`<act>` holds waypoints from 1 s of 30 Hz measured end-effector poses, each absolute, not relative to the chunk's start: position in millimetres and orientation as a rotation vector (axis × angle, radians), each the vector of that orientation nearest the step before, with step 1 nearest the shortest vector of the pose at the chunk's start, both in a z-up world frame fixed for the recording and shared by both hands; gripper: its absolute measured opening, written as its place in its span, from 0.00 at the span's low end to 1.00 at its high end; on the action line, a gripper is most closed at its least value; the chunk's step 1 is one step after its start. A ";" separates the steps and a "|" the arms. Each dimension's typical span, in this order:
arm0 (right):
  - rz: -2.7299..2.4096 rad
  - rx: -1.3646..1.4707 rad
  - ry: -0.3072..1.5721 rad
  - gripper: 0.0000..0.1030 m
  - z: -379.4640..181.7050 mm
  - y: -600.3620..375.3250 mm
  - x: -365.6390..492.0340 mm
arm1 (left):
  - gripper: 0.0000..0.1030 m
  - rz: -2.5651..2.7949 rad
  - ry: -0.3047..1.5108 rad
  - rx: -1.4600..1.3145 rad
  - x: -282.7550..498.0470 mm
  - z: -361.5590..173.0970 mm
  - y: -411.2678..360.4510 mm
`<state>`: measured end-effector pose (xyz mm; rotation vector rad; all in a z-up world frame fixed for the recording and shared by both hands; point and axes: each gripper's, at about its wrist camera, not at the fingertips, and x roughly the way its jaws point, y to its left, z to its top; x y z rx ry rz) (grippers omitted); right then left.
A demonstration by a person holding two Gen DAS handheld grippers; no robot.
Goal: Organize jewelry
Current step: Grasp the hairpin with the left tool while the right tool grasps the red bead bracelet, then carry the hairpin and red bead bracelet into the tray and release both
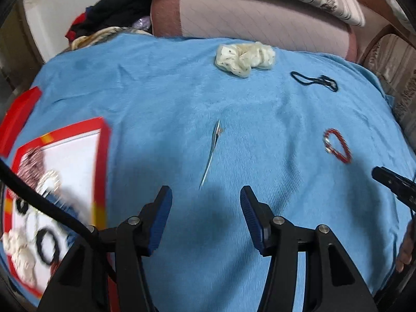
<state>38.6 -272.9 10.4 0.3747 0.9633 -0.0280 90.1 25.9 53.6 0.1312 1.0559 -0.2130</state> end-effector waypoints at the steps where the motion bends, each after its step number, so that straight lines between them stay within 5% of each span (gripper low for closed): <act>1: -0.028 0.366 0.965 0.51 8.5 -272.4 46.3 | 0.52 -0.210 1.065 0.122 99.8 47.7 24.2; 15: -0.018 0.231 0.983 0.51 -17.0 -253.3 104.2 | 0.51 -0.224 1.059 0.174 144.2 10.6 6.3; 16: -0.025 0.219 0.980 0.51 -17.5 -251.7 105.5 | 0.49 -0.226 1.047 0.188 142.6 10.4 4.7; 17: -0.035 0.194 0.980 0.50 -18.1 -248.5 106.2 | 0.37 -0.233 1.038 0.195 142.2 10.6 2.8; 18: -0.050 0.157 0.979 0.48 -18.1 -244.2 106.4 | 0.16 -0.233 1.031 0.202 141.4 11.5 2.8; 19: -0.060 0.124 0.976 0.34 -18.0 -241.1 107.4 | 0.06 -0.237 1.032 0.205 141.4 12.7 2.1; 20: -0.045 0.087 0.972 0.16 -16.5 -235.6 107.3 | 0.03 -0.247 1.041 0.197 141.8 14.7 2.3; 21: -0.037 0.072 0.977 0.07 -14.2 -232.3 106.9 | 0.03 -0.253 1.044 0.183 142.0 17.4 3.5; 30: 0.025 0.093 0.890 0.08 42.9 -214.8 67.5 | 0.03 -0.306 0.995 0.042 97.5 73.3 34.7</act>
